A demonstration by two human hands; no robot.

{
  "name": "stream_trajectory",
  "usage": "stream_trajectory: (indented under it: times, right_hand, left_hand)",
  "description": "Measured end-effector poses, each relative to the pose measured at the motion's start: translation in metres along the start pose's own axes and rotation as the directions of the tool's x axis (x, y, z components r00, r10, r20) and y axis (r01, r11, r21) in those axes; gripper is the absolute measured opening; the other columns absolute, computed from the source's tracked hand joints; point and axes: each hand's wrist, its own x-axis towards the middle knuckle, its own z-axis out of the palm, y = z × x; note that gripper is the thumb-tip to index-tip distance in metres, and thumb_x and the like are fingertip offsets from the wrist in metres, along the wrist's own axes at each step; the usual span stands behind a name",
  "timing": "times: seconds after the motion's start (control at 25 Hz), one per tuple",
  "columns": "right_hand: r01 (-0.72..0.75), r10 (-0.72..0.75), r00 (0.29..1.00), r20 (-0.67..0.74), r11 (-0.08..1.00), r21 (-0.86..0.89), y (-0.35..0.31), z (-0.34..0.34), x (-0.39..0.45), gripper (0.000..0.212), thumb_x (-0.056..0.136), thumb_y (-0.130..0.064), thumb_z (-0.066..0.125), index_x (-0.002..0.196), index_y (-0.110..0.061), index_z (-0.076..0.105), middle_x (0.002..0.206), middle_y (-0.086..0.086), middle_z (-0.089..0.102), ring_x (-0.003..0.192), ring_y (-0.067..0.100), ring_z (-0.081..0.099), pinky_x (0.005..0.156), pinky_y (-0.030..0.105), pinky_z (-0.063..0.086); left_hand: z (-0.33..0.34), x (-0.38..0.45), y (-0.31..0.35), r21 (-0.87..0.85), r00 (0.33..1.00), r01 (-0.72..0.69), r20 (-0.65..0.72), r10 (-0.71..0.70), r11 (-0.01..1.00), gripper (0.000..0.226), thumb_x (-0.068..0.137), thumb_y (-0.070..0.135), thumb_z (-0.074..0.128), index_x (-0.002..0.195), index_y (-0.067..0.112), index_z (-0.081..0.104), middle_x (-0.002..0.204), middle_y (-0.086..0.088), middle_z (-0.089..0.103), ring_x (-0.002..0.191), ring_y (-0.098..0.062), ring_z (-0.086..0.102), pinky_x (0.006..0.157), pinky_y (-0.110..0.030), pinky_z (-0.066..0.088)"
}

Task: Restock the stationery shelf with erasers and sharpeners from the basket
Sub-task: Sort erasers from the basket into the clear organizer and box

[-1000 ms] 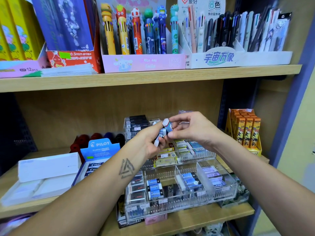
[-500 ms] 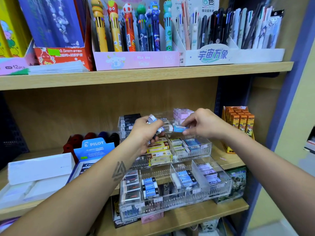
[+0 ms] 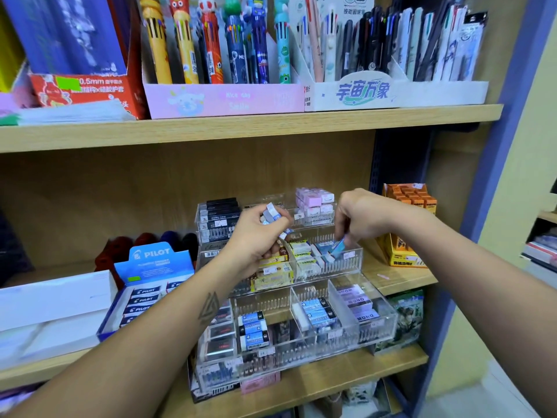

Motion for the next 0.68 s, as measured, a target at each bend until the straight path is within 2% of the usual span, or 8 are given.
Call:
stream_trajectory:
  times: [0.12, 0.28, 0.44, 0.56, 0.64, 0.68]
  right_hand:
    - [0.015, -0.015, 1.0, 0.027, 1.0, -0.002, -0.002, 0.0, -0.001, 0.012, 0.076, -0.009, 0.083, 0.083, -0.019, 0.081, 0.089, -0.008, 0.074, 0.086, 0.006, 0.066, 0.081, 0.026, 0.058]
    - [-0.008, 0.009, 0.998, 0.064, 1.0, -0.018, -0.011, 0.008, 0.0, 0.028, 0.082, 0.005, 0.066, 0.084, -0.017, 0.081, 0.09, -0.006, 0.072, 0.082, 0.005, 0.062, 0.073, 0.021, 0.056]
    - [-0.017, 0.028, 0.991, 0.131, 0.996, -0.082, -0.018, 0.005, 0.001, 0.024, 0.088, 0.002, 0.06, 0.089, -0.012, 0.08, 0.099, 0.0, 0.074, 0.087, 0.011, 0.063, 0.085, 0.031, 0.058]
    - [0.003, 0.028, 0.974, 0.224, 0.991, -0.137, -0.026, 0.013, 0.003, 0.015, 0.091, -0.004, 0.061, 0.08, -0.005, 0.071, 0.092, 0.009, 0.068, 0.08, 0.019, 0.062, 0.078, 0.036, 0.054]
    - [0.01, 0.02, 0.978, 0.205, 0.99, -0.142, -0.027, 0.018, 0.007, 0.011, 0.089, -0.004, 0.062, 0.09, -0.001, 0.073, 0.099, 0.013, 0.071, 0.088, 0.024, 0.067, 0.083, 0.041, 0.056]
    - [0.007, 0.007, 0.99, 0.144, 0.996, -0.091, -0.029, 0.017, 0.009, 0.017, 0.088, 0.0, 0.06, 0.094, -0.003, 0.076, 0.099, 0.01, 0.073, 0.093, 0.024, 0.068, 0.085, 0.039, 0.058]
  left_hand:
    - [0.001, 0.001, -0.002, 0.01, 1.0, 0.01, 0.008, -0.01, 1.0, 0.005, 0.09, 0.013, 0.064, 0.089, 0.017, 0.066, 0.076, -0.017, 0.059, 0.04, -0.017, 0.036, 0.036, -0.019, 0.024]
    - [0.0, 0.003, -0.003, 0.001, 1.0, 0.025, 0.015, -0.025, 1.0, 0.004, 0.09, 0.013, 0.065, 0.09, 0.016, 0.067, 0.077, -0.017, 0.059, 0.039, -0.016, 0.038, 0.035, -0.019, 0.025]
    - [-0.002, 0.001, -0.002, -0.021, 0.999, 0.038, 0.029, -0.037, 0.999, 0.004, 0.09, 0.012, 0.065, 0.092, 0.016, 0.067, 0.074, -0.015, 0.063, 0.04, -0.016, 0.038, 0.035, -0.019, 0.025]
    - [-0.006, -0.001, 0.0, -0.072, 0.994, 0.071, 0.094, -0.064, 0.995, 0.004, 0.092, 0.014, 0.066, 0.096, 0.015, 0.066, 0.075, -0.016, 0.066, 0.041, -0.015, 0.038, 0.034, -0.017, 0.023]
    - [-0.009, -0.001, 0.0, -0.147, 0.985, 0.107, 0.152, -0.085, 0.983, 0.01, 0.093, 0.02, 0.068, 0.101, 0.014, 0.065, 0.078, -0.019, 0.068, 0.042, -0.015, 0.039, 0.033, -0.016, 0.023]
    - [-0.012, -0.001, 0.0, -0.184, 0.981, 0.125, 0.167, -0.094, 0.975, 0.014, 0.093, 0.022, 0.068, 0.104, 0.014, 0.065, 0.08, -0.02, 0.068, 0.043, -0.015, 0.039, 0.033, -0.016, 0.024]
